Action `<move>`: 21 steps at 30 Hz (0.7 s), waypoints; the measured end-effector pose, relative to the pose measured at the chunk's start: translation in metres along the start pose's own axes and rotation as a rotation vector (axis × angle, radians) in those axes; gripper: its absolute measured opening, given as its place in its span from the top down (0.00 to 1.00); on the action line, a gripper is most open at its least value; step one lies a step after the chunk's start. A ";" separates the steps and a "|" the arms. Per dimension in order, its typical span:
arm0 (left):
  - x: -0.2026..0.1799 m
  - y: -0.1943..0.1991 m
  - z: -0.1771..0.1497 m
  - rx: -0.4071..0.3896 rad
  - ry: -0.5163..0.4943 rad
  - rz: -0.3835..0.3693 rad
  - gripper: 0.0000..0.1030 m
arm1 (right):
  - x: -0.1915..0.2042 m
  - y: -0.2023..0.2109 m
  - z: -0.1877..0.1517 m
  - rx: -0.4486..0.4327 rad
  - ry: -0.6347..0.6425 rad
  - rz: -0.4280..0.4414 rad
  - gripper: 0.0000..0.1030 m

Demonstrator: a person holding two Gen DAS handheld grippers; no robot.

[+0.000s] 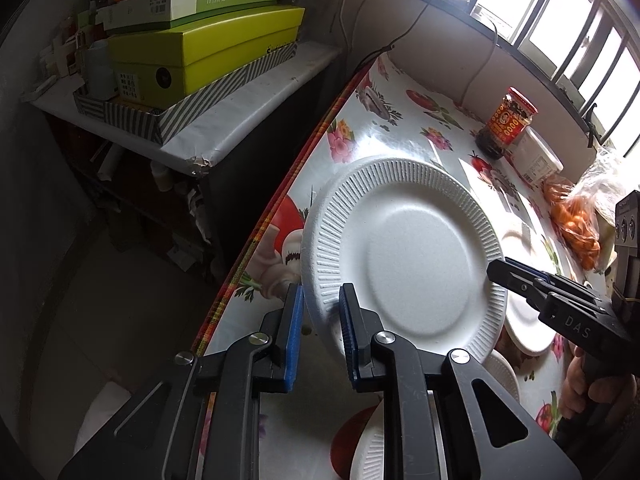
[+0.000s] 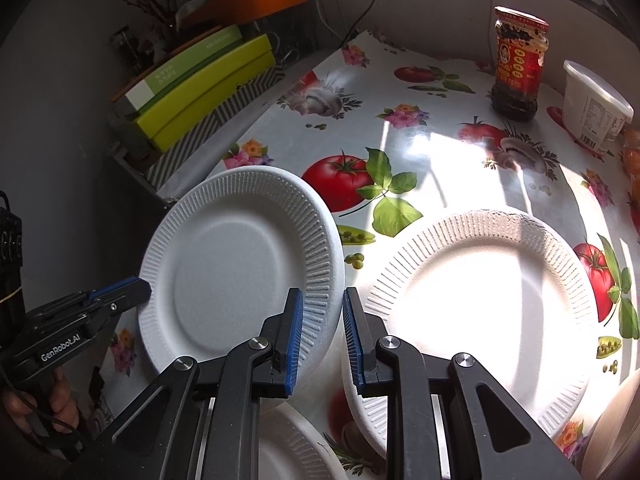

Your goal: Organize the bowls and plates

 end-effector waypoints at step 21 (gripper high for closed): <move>-0.020 0.029 -0.024 -0.017 -0.027 -0.025 0.81 | -0.005 0.041 -0.023 -0.035 -0.010 0.002 0.80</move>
Point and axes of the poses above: each gripper's, at about its wrist camera, not at the fingertips, and y roughly against the way its jaws point, x to its left, z to its top, the point moved 9 cm from there along -y, roughly the way its jaws point, and after that the axes turned 11 degrees about -z, right-handed, at the moved point
